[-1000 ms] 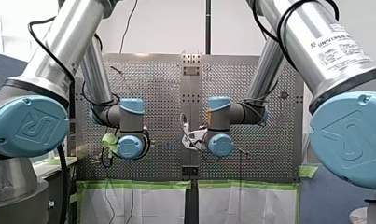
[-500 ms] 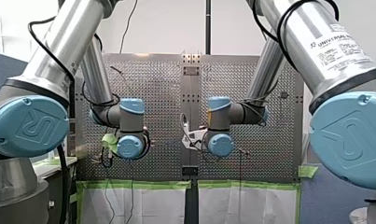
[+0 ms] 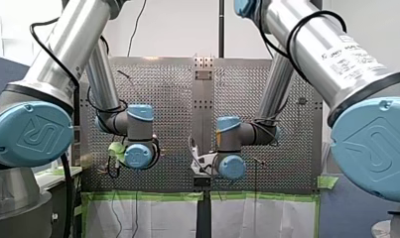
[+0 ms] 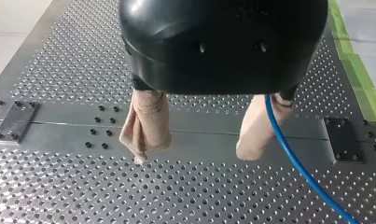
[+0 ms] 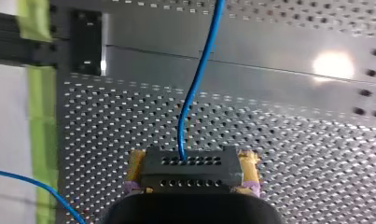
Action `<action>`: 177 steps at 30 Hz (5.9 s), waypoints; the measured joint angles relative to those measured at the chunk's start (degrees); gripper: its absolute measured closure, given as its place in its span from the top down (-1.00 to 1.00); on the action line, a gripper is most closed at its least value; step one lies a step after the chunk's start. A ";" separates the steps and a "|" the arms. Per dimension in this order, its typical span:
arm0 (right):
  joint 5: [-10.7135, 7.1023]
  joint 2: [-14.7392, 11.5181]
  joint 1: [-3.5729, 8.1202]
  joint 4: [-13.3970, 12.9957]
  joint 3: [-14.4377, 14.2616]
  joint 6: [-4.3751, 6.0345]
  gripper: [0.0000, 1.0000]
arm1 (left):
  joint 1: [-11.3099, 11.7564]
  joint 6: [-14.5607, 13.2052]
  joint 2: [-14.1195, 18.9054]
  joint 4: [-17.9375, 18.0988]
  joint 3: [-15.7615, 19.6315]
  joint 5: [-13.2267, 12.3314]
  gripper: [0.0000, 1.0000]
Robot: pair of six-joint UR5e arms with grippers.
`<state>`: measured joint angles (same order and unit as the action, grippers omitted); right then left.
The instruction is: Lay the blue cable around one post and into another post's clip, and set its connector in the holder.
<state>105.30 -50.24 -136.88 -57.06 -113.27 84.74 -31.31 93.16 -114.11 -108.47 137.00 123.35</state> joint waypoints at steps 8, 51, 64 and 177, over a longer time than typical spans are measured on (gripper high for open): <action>0.00 0.68 -0.01 0.01 0.02 0.00 -1.00 | -0.04 -0.04 -0.04 0.03 0.04 -0.04 1.00; 3.53 -6.16 2.72 6.87 3.17 6.87 -1.00 | -1.84 2.63 2.90 -6.14 2.04 -0.21 1.00; 0.97 -12.50 2.99 13.23 7.40 12.19 -1.00 | -0.76 6.71 9.97 -13.21 -2.10 0.96 1.00; -7.82 -15.86 -4.31 38.82 43.08 7.94 -1.00 | 33.27 23.94 36.71 -61.50 -33.37 -24.75 1.00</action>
<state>97.48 -66.10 -141.19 -18.24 -70.19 92.68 1.96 117.10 -77.40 -169.96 103.63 98.60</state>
